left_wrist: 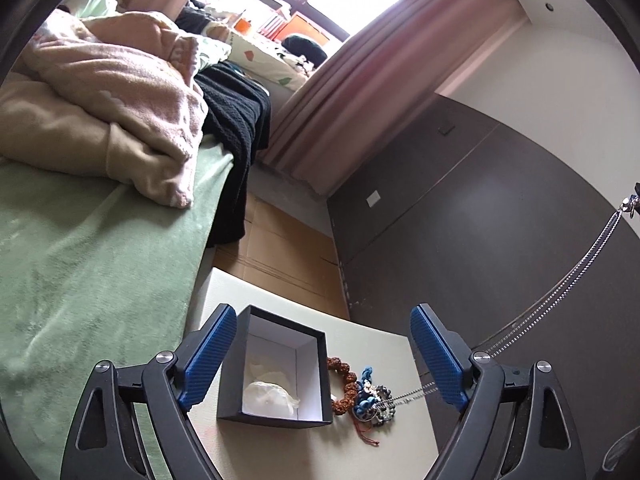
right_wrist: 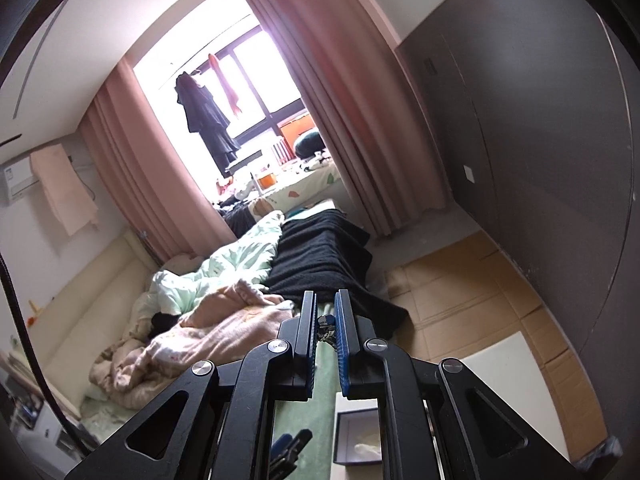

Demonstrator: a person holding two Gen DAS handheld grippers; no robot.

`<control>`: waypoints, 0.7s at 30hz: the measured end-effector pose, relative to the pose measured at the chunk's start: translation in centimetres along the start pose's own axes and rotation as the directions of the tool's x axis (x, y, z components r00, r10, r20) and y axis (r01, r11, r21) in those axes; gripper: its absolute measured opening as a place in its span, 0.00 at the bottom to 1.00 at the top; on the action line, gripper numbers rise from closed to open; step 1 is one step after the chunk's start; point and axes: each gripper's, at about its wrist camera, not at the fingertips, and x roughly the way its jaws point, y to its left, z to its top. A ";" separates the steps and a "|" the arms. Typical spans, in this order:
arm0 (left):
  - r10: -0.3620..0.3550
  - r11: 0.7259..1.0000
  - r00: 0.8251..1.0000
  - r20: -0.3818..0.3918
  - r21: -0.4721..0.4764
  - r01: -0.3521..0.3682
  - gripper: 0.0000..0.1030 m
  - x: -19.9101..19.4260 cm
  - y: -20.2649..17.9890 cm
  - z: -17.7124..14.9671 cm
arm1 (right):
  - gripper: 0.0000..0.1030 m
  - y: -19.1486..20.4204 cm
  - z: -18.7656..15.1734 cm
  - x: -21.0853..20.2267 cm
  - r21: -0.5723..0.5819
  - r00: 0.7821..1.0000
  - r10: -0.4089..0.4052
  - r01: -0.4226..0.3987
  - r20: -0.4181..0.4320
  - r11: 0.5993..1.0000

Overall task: Organize jewelry
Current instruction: 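Lower the silver chain into the black box and open the right gripper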

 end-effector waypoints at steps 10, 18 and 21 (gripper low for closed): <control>0.026 1.000 0.999 0.032 0.007 -0.026 0.86 -1.7 1.3 0.9 | 0.10 3.2 -0.8 2.3 -0.039 0.999 0.038 -0.040 -0.036 0.998; 0.031 0.999 0.999 0.041 -0.037 -0.029 0.86 -2.1 2.6 1.4 | 0.10 3.8 -3.2 5.4 -0.034 0.993 0.060 -0.064 -0.104 0.997; 0.053 0.997 0.998 0.039 -0.054 -0.051 0.86 -1.9 3.2 1.6 | 0.10 3.3 -4.9 7.7 -0.029 0.987 0.039 -0.044 -0.158 0.999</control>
